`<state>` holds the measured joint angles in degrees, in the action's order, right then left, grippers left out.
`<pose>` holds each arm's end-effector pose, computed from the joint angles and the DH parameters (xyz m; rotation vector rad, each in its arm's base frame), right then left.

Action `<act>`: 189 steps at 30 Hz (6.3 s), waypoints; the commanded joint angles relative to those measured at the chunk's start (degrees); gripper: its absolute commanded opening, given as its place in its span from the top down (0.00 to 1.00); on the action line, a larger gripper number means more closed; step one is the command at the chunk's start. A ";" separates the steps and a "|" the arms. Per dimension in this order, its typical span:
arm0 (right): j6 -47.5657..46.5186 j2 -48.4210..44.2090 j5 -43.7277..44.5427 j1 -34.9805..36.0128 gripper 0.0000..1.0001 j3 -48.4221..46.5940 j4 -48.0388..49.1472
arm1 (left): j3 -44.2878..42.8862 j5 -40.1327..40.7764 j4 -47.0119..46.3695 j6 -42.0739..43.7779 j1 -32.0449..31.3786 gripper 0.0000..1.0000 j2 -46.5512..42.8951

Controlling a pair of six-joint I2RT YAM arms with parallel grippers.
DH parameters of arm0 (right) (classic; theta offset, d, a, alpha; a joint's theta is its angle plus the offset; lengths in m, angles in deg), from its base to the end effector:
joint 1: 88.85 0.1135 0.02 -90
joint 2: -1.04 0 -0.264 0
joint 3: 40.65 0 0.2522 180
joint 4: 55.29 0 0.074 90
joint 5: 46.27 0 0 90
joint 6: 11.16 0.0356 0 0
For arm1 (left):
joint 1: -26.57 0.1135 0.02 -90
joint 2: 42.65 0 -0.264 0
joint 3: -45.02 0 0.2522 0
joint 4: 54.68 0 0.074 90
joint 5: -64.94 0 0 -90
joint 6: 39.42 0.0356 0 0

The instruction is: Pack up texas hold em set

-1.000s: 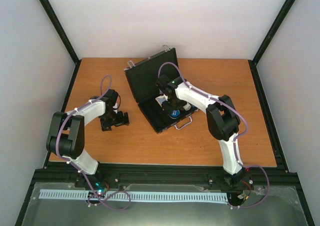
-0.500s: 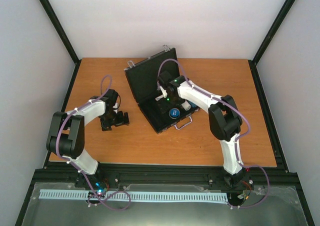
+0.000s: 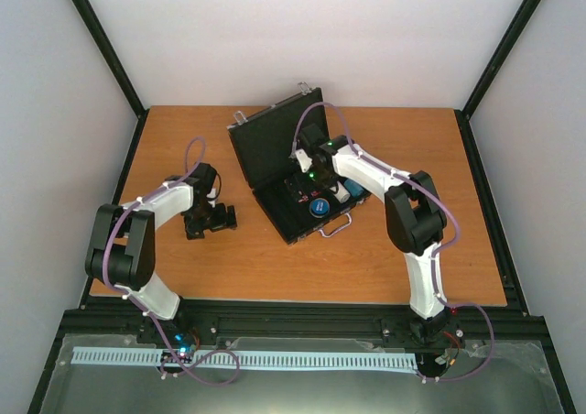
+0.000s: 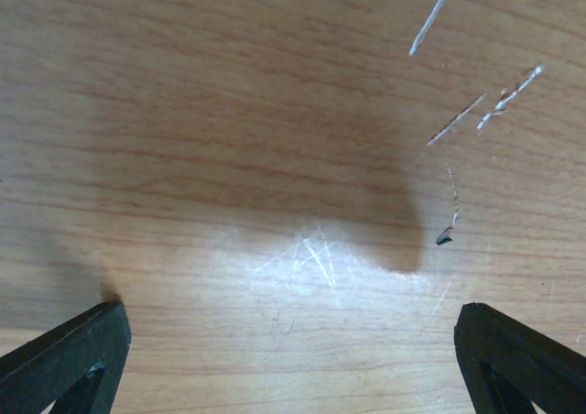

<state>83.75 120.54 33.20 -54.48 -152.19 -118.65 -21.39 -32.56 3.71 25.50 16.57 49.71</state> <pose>0.3551 0.2508 0.2051 -0.7714 2.7630 0.4075 0.2635 -0.0512 0.1582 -0.3940 3.0525 -0.2382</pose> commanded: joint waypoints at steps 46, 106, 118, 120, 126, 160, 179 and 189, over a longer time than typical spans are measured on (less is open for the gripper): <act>0.57 2.05 -3.36 -1.57 0.08 -2.32 1.10 | -4.21 0.34 -1.35 3.15 0.42 0.00 6.10; 10.47 -22.29 8.42 -12.54 0.11 8.72 -5.83 | -46.73 -21.38 -6.76 -14.07 7.36 0.61 31.34; 14.91 -27.64 11.97 -14.38 0.12 14.31 -3.35 | -48.85 -27.50 -5.06 -13.59 3.49 0.83 26.67; 17.03 -29.82 13.25 -15.32 0.12 15.14 -2.06 | -48.80 -27.80 -4.34 -13.36 3.23 0.81 25.30; 22.09 -36.16 26.65 -16.34 0.11 14.27 -3.21 | -47.70 -28.84 -2.81 -12.85 3.10 0.79 20.72; 18.64 -45.80 0.21 -10.69 0.16 36.24 2.25 | -29.61 -33.35 -7.70 -15.14 -8.95 0.75 7.46; 21.15 -40.46 -25.08 -4.75 0.56 50.31 23.14 | -23.95 -27.00 -8.15 -13.58 -14.96 0.99 15.09; 31.37 -37.40 -25.35 -4.17 0.67 50.23 26.64 | -20.25 -21.52 -5.87 -11.25 -14.96 0.99 15.56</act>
<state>110.54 82.71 7.63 -59.49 -101.89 -93.06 -43.35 -58.22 -4.25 12.30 1.71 64.75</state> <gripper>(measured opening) 0.331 0.013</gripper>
